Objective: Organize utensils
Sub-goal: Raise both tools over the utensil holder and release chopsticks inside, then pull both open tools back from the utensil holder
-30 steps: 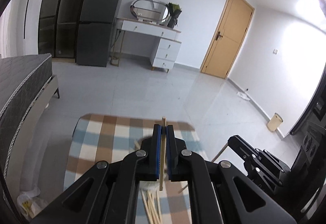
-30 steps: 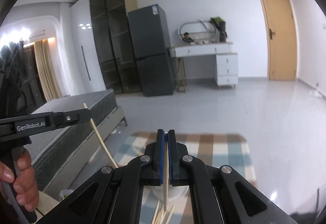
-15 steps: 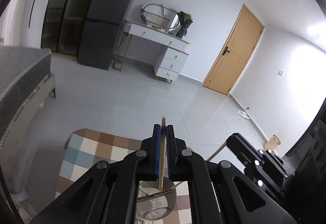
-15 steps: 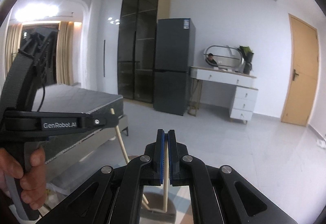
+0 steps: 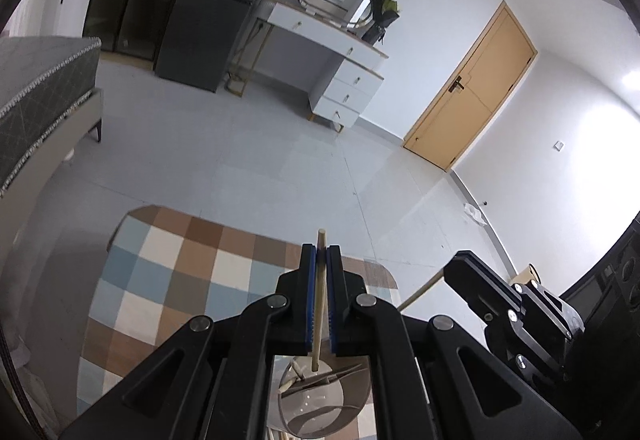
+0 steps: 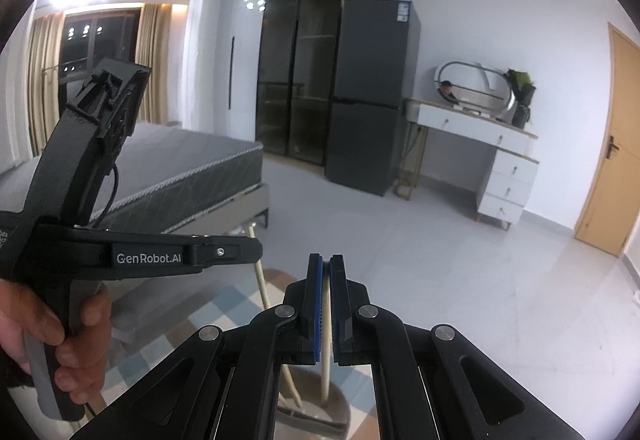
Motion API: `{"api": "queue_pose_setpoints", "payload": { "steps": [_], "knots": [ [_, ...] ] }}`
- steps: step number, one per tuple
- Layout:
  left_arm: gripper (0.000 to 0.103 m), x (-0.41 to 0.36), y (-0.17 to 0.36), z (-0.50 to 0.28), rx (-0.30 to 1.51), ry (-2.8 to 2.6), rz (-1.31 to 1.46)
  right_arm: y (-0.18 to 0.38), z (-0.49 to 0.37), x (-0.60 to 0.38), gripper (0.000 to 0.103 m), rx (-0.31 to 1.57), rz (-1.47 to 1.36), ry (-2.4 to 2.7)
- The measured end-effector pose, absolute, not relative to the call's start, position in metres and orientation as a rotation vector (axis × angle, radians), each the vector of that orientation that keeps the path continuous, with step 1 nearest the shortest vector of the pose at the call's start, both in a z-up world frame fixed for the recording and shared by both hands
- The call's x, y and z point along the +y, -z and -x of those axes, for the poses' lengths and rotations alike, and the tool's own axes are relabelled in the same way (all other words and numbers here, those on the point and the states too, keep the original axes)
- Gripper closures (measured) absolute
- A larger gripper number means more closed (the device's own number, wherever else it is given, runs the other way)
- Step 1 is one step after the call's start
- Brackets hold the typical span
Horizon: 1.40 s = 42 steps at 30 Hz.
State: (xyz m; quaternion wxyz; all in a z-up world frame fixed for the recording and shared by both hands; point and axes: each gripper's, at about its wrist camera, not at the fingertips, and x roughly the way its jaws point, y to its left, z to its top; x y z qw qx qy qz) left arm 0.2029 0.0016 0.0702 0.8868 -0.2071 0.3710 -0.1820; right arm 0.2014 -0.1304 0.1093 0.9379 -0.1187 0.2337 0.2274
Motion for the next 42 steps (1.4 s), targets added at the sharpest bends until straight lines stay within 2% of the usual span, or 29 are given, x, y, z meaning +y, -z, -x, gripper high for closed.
{"api": "queue_pose_setpoints", "payload": {
  "steps": [6, 8, 9, 10, 11, 12, 13, 15, 19, 21, 23, 24, 29, 31, 33, 42],
  "knots": [
    [0.102, -0.002, -0.063, -0.201, 0.836, 0.398, 0.432, -0.099, -0.207, -0.134, 0.1, 0.531, 0.23, -0.489],
    [0.096, -0.006, -0.062, -0.202, 0.886, 0.409, 0.42, -0.098, -0.204, -0.139, 0.096, 0.543, 0.204, -0.505],
    [0.085, -0.005, -0.062, -0.202, 0.892, 0.4, 0.411, -0.098, -0.203, -0.14, 0.09, 0.546, 0.19, -0.511],
    [0.071, -0.004, -0.065, -0.2, 0.885, 0.388, 0.408, -0.098, -0.2, -0.142, 0.088, 0.545, 0.179, -0.512],
    [0.063, -0.002, -0.066, -0.197, 0.875, 0.377, 0.408, -0.099, -0.197, -0.145, 0.085, 0.544, 0.168, -0.51],
    [0.05, 0.003, -0.073, -0.192, 0.854, 0.355, 0.409, -0.099, -0.193, -0.149, 0.083, 0.544, 0.155, -0.506],
    [0.046, 0.007, -0.077, -0.188, 0.837, 0.343, 0.41, -0.099, -0.189, -0.152, 0.082, 0.543, 0.142, -0.499],
    [0.046, 0.013, -0.083, -0.18, 0.822, 0.318, 0.398, -0.101, -0.179, -0.163, 0.071, 0.54, 0.103, -0.478],
    [0.042, 0.022, -0.092, -0.165, 0.824, 0.261, 0.377, -0.105, -0.154, -0.177, 0.058, 0.531, 0.049, -0.446],
    [0.037, 0.023, -0.099, -0.153, 0.815, 0.204, 0.348, -0.109, -0.143, -0.181, 0.035, 0.528, 0.029, -0.424],
    [0.032, 0.021, -0.109, -0.136, 0.784, 0.127, 0.301, -0.115, -0.129, -0.185, 0.018, 0.51, -0.006, -0.413],
    [0.029, 0.018, -0.115, -0.123, 0.764, 0.124, 0.278, -0.118, -0.121, -0.187, 0.014, 0.495, -0.019, -0.408],
    [0.026, 0.009, -0.131, -0.08, 0.734, 0.103, 0.197, -0.136, -0.084, -0.191, 0.006, 0.428, -0.045, -0.36],
    [0.02, 0.008, -0.133, -0.067, 0.724, 0.091, 0.18, -0.145, -0.069, -0.191, 0.006, 0.397, -0.037, -0.348],
    [0.018, 0.007, -0.134, -0.05, 0.7, 0.088, 0.17, -0.154, -0.048, -0.19, 0.0, 0.345, -0.029, -0.336],
    [0.015, 0.0, -0.132, 0.002, 0.571, 0.077, 0.095, -0.146, 0.006, -0.184, 0.0, 0.274, -0.043, -0.286]
  ]
}}
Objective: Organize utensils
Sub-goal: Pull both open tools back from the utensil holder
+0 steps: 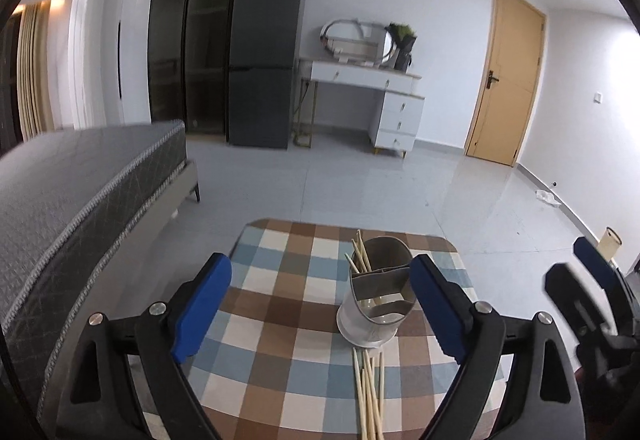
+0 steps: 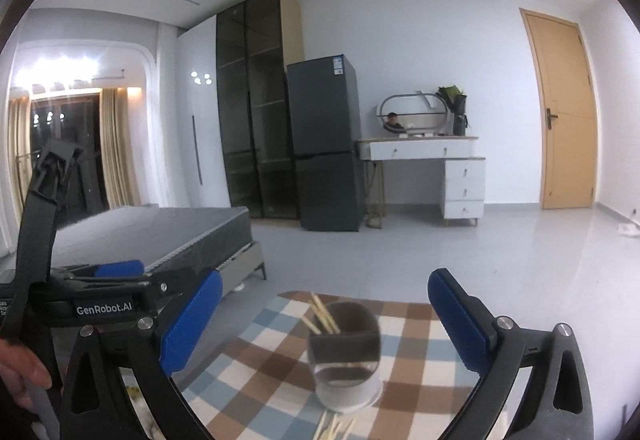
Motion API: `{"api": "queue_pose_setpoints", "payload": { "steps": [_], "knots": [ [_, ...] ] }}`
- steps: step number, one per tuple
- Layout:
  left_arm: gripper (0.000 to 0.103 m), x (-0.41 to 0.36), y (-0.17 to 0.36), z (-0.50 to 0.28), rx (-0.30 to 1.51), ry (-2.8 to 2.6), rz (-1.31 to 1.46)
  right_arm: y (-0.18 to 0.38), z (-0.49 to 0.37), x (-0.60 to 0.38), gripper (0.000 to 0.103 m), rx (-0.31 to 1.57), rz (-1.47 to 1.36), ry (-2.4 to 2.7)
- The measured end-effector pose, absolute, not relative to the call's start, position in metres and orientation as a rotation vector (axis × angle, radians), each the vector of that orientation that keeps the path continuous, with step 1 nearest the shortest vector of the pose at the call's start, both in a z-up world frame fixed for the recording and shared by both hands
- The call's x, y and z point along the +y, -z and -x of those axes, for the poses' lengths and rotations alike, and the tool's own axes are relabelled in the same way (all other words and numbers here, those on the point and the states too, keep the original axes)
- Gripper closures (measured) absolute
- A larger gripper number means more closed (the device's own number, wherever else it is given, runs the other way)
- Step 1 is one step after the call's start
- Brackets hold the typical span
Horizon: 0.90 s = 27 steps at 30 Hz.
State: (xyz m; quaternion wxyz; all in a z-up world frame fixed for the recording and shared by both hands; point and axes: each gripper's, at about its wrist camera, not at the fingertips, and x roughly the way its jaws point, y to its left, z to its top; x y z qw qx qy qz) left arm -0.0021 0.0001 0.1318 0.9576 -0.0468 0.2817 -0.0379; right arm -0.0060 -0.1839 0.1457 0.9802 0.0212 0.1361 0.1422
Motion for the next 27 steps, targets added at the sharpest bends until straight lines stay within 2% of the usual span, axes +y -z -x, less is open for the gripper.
{"api": "queue_pose_setpoints", "payload": {
  "steps": [4, 15, 27],
  "knots": [
    [0.006, 0.0, -0.126, 0.015, 0.545, 0.083, 0.076, -0.129, 0.028, -0.185, 0.0, 0.266, -0.074, -0.244],
    [0.006, 0.004, -0.08, 0.031, 0.576, 0.065, 0.079, -0.079, 0.052, -0.192, 0.0, 0.371, -0.132, -0.172],
    [0.006, -0.002, -0.03, 0.0, 0.655, 0.073, 0.06, -0.027, 0.041, -0.2, 0.0, 0.565, -0.134, -0.111]
  ]
}}
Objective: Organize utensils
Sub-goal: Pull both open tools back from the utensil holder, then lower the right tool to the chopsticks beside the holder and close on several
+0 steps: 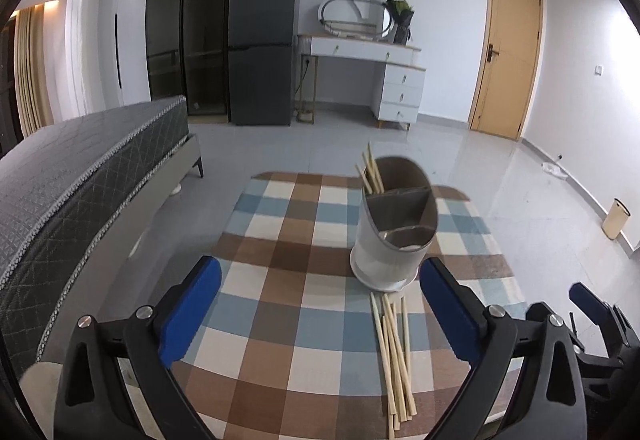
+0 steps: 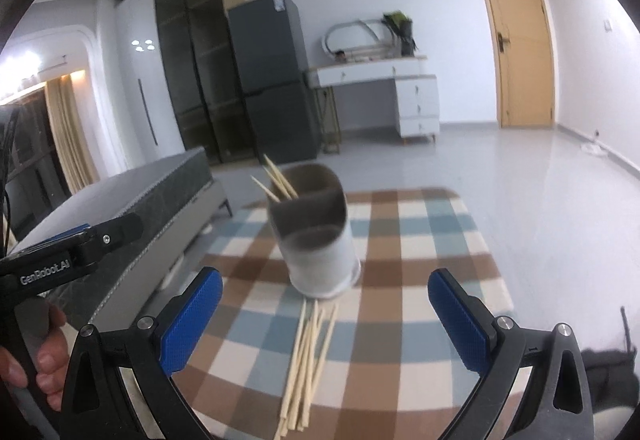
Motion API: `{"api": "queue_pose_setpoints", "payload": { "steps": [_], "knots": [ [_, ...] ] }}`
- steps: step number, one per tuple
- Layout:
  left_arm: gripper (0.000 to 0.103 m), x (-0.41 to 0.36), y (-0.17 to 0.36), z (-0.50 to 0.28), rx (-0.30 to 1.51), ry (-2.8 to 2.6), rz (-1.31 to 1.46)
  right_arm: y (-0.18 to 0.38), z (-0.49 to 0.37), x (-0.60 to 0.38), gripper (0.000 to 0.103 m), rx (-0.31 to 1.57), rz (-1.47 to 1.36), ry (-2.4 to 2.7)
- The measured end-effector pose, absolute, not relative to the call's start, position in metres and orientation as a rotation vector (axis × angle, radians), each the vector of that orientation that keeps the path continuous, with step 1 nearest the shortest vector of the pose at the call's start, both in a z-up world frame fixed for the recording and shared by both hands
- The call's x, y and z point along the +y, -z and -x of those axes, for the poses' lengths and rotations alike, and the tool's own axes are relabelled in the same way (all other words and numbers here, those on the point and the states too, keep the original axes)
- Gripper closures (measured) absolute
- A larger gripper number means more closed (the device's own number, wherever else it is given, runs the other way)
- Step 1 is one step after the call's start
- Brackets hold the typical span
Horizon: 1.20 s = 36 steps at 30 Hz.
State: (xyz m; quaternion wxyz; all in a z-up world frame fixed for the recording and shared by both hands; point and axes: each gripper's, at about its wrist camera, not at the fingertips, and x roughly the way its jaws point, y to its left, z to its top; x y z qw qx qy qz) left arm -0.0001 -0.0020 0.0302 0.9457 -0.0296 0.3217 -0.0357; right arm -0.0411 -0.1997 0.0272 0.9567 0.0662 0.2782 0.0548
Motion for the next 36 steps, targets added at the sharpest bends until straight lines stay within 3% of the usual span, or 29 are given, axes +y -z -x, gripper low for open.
{"api": "queue_pose_setpoints", "payload": {
  "steps": [20, 31, 36],
  "knots": [
    [0.006, -0.008, 0.07, -0.046, 0.991, 0.082, 0.096, 0.035, -0.013, -0.198, 0.003, 0.821, -0.135, -0.035],
    [0.006, 0.01, 0.099, -0.07, 1.159, 0.004, 0.192, 0.074, -0.043, -0.197, 0.019, 0.978, -0.182, -0.064],
    [0.006, 0.022, 0.104, -0.076, 1.205, -0.028, 0.271, 0.085, -0.07, -0.183, 0.042, 1.011, -0.192, -0.155]
  ]
}}
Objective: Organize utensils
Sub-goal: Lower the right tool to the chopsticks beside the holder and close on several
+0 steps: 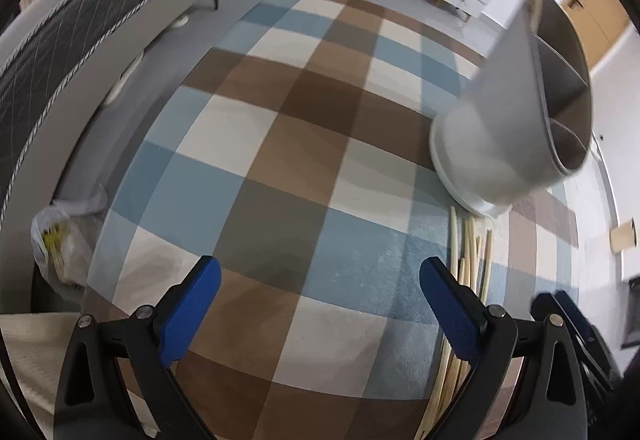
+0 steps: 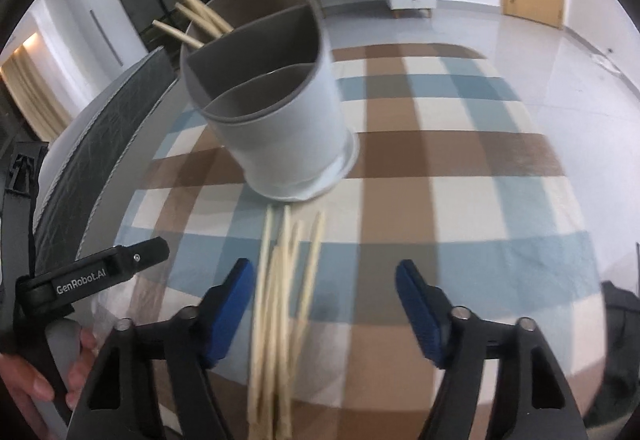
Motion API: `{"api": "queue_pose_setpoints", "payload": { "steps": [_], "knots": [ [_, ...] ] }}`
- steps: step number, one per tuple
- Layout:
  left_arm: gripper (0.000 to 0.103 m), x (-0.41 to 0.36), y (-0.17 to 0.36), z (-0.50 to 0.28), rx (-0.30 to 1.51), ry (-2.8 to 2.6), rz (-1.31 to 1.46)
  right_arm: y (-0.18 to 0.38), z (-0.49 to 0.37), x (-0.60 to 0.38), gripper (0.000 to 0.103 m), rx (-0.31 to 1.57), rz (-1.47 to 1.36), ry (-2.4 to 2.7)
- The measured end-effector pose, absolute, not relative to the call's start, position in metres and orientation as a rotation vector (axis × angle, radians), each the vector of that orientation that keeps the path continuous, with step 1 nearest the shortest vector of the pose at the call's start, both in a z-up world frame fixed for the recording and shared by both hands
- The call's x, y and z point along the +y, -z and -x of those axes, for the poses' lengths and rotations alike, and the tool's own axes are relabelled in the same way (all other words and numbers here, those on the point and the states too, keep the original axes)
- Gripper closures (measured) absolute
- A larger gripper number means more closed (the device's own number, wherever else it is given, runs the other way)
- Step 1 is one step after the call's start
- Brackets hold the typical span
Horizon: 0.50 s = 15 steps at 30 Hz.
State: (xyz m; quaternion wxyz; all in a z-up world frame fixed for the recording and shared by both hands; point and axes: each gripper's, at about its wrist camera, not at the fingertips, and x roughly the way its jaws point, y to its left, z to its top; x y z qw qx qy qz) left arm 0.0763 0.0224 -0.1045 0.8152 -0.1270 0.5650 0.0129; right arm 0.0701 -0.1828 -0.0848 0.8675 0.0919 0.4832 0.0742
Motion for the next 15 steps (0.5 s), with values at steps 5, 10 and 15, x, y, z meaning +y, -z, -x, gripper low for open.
{"api": "queue_pose_setpoints", "payload": {
  "steps": [5, 10, 15],
  "knots": [
    [0.006, 0.037, 0.113, -0.078, 1.248, -0.078, 0.329, 0.097, -0.1, -0.168, 0.06, 1.019, -0.188, -0.184],
    [0.006, 0.043, 0.119, -0.079, 1.286, -0.097, 0.354, 0.108, -0.113, -0.143, 0.074, 1.046, -0.099, -0.222],
    [0.006, 0.042, 0.121, -0.081, 1.286, -0.097, 0.33, 0.115, -0.122, -0.135, 0.079, 1.046, -0.063, -0.214]
  ]
}}
